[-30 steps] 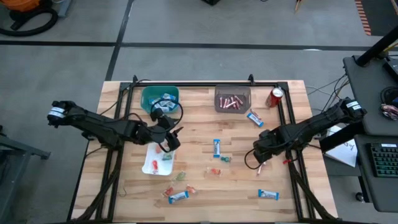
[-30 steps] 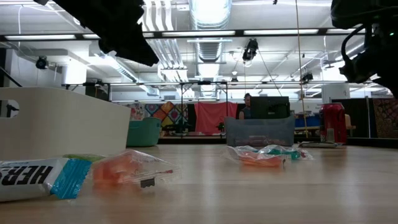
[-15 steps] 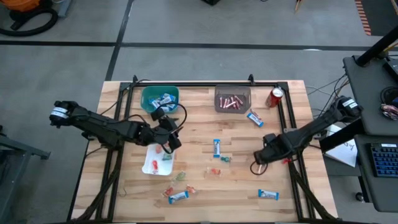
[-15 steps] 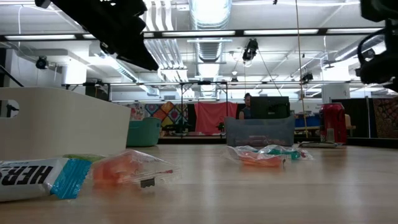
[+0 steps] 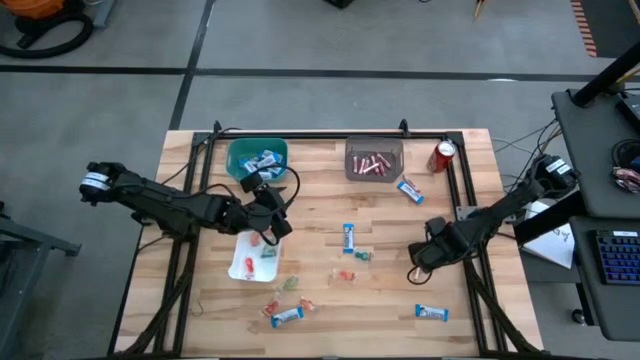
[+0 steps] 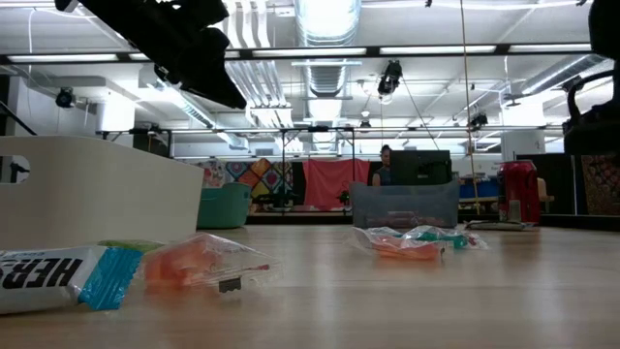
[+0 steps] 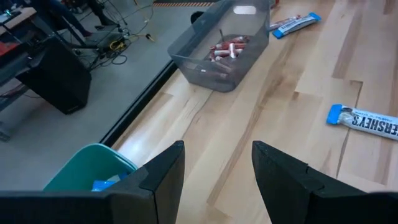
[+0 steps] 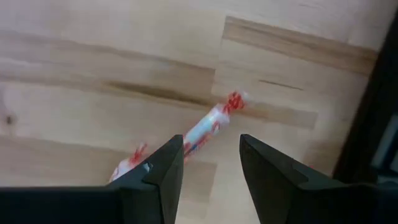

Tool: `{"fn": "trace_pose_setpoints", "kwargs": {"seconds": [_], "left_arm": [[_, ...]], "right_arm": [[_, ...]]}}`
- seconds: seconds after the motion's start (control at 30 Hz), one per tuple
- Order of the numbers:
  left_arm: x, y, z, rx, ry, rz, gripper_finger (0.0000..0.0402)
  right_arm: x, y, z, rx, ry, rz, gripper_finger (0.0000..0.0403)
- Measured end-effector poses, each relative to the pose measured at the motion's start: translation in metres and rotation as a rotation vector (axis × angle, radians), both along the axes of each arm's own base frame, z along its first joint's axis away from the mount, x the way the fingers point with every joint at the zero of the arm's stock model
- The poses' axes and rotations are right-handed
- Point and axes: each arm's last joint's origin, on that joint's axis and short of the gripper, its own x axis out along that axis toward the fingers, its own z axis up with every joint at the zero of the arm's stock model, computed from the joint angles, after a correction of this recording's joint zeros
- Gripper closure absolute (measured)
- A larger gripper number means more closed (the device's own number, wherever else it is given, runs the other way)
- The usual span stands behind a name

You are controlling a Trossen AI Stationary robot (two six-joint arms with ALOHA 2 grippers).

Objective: Sort candy
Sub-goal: Put the transparent candy rolls into the black bin

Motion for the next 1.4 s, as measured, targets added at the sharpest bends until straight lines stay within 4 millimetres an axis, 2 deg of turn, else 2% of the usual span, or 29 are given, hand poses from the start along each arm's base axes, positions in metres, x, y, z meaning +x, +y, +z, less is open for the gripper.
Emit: {"fn": "trace_pose_setpoints", "kwargs": {"seconds": [0.3,0.73,0.9,1.07,1.17,1.4], "left_arm": [[0.0,0.0,0.0,-0.004,-0.005,0.003,0.0231],[0.0,0.0,-0.002,-0.077,-0.068,0.053,0.0231],[0.0,-0.002,-0.002,-0.097,-0.09,0.06,0.0231],[0.002,-0.006,0.002,-0.11,-0.137,0.044,0.0231],[0.004,-0.008,0.005,-0.113,-0.17,0.028,0.0231],[0.006,-0.013,0.01,-0.129,-0.226,-0.003,0.0231]], "right_arm": [[-0.005,-0.003,-0.026,0.032,-0.082,0.001,0.028],[-0.002,-0.004,-0.023,-0.02,-0.123,0.077,0.0389],[-0.001,-0.007,-0.004,-0.153,-0.092,0.111,0.0392],[0.007,-0.009,0.024,-0.305,-0.198,0.168,0.0392],[0.018,-0.008,0.042,-0.411,-0.333,0.223,0.0392],[0.036,-0.014,0.066,-0.612,-0.426,0.362,0.0391]]}}
